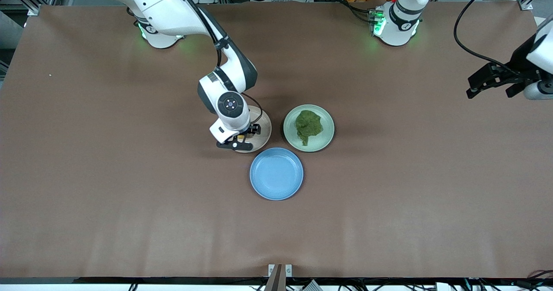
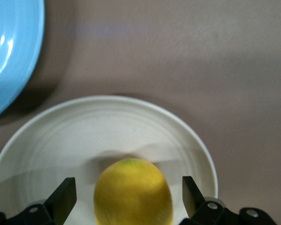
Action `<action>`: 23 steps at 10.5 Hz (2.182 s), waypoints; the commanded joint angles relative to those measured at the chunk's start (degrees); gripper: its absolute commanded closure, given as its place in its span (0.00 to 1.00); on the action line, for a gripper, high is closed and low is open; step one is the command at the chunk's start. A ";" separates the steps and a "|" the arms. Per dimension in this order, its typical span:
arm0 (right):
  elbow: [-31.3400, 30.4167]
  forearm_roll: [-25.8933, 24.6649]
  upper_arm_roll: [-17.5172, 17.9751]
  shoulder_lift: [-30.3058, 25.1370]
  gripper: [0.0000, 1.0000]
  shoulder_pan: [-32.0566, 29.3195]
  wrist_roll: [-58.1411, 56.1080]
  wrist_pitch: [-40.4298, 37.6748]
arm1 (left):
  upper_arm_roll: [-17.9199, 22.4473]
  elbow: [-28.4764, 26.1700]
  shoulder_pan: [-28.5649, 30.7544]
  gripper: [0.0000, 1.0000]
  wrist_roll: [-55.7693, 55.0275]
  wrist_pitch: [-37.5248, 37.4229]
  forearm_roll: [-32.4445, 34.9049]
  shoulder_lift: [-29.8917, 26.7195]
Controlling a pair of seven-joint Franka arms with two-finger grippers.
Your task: Place lemon and lettuce in plates
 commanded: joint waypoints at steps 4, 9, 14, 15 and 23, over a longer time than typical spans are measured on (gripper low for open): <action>9.17 -0.91 0.31 -0.61 0.00 -4.63 -2.21 -14.82 | -2.00 -0.50 -0.47 0.00 0.12 0.35 1.64 0.52; 13.93 -0.56 0.31 -3.93 0.00 -10.43 -11.26 -26.43 | -2.00 0.29 -0.38 0.00 0.38 0.35 4.71 2.10; 15.68 -0.12 0.31 -13.95 0.00 -21.32 -25.15 -39.52 | -2.09 0.90 -0.99 0.00 0.38 0.35 4.36 2.45; 17.78 -0.12 0.31 -14.67 0.00 -23.69 -28.82 -42.86 | -2.09 1.60 -0.99 0.00 0.73 0.35 4.28 3.24; 26.75 -1.18 0.05 -18.28 0.00 -39.16 -42.38 -49.40 | -2.36 2.75 -0.91 0.00 0.47 0.35 4.10 3.86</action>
